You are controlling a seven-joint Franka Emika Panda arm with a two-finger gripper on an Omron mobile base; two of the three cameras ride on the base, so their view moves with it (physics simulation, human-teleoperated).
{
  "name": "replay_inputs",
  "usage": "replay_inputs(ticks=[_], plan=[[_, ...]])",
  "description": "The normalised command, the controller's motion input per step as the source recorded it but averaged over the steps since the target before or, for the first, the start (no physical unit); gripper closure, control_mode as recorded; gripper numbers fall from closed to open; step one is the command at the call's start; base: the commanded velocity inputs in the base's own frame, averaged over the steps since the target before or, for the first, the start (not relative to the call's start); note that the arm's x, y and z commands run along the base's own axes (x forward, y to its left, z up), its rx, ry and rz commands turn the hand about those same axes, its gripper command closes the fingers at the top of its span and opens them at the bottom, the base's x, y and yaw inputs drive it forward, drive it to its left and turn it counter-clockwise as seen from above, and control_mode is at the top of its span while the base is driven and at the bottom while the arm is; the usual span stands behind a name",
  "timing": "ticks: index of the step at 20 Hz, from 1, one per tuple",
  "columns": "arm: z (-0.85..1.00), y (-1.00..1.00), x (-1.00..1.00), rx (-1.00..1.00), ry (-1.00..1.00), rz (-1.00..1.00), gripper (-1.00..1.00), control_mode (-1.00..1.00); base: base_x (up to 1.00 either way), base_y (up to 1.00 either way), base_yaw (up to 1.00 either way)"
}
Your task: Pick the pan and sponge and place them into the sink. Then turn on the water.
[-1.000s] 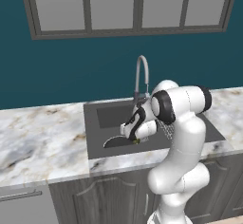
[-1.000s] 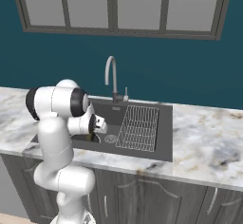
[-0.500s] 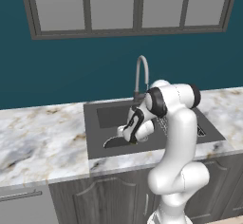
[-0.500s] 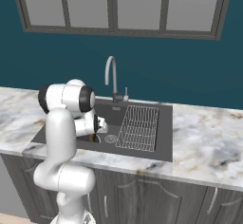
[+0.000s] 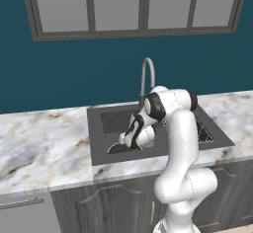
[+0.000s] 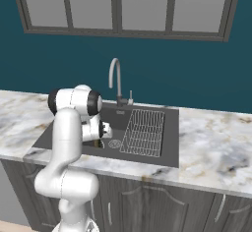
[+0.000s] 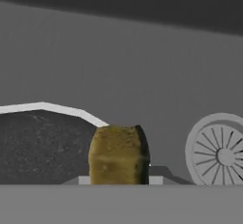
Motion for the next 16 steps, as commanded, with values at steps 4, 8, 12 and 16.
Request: replay_inputs(ticks=[4,8,12,16], plan=[[-0.27,0.00,0.37,0.00,0.02,0.07,-1.00,-1.00,0.00,0.00,0.00],[-0.24,0.00,0.34,0.00,0.00,0.07,-1.00,-1.00,0.00,0.00,0.00],[0.05,0.00,0.11,0.00,0.00,0.02,-1.00,-1.00,0.00,0.00,0.00],[0.31,0.00,0.00,-0.04,-0.01,0.00,-1.00,-1.00,0.00,0.00,0.00]])
